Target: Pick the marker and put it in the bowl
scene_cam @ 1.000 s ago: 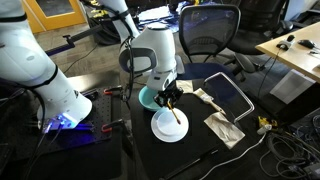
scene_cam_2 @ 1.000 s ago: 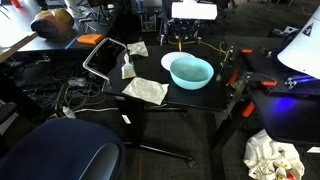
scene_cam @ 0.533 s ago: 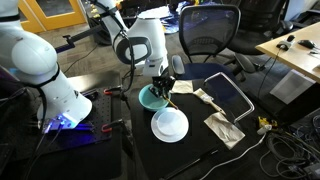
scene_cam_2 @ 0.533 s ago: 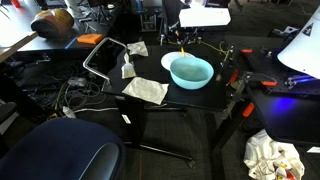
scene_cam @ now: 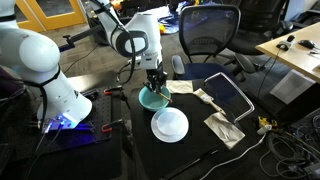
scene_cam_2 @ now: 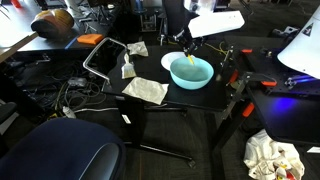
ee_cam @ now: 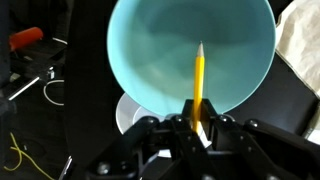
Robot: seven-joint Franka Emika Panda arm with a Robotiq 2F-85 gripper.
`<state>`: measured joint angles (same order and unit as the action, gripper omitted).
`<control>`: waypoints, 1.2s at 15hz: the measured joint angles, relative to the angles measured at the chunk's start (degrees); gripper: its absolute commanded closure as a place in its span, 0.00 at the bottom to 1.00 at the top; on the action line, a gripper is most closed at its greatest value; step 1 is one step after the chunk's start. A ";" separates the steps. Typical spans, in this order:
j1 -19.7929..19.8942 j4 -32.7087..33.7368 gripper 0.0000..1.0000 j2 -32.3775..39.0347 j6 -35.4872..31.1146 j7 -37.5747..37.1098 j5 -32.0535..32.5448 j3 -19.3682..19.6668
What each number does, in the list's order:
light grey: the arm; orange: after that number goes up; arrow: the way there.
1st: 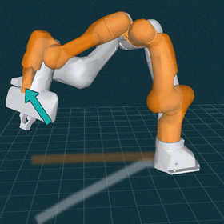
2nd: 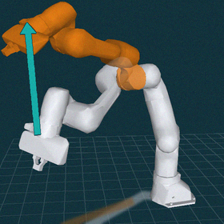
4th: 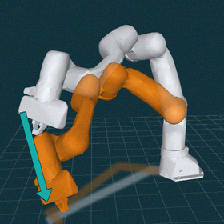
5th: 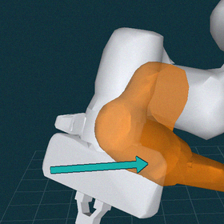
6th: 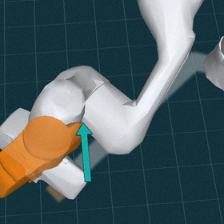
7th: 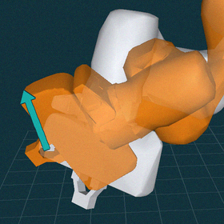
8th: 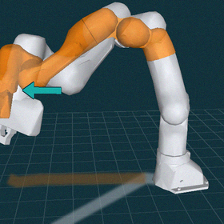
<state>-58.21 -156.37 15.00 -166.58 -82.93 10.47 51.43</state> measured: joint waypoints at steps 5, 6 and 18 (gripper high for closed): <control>-0.47 -0.01 0.97 -1.36 3.33 1.84 0.00 -0.82; -0.47 -0.01 0.87 -1.54 3.48 1.93 0.00 -1.02; -0.23 -0.02 0.00 -3.36 3.86 3.26 -0.08 -2.60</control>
<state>-58.44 -156.39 11.64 -162.72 -79.67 10.40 48.82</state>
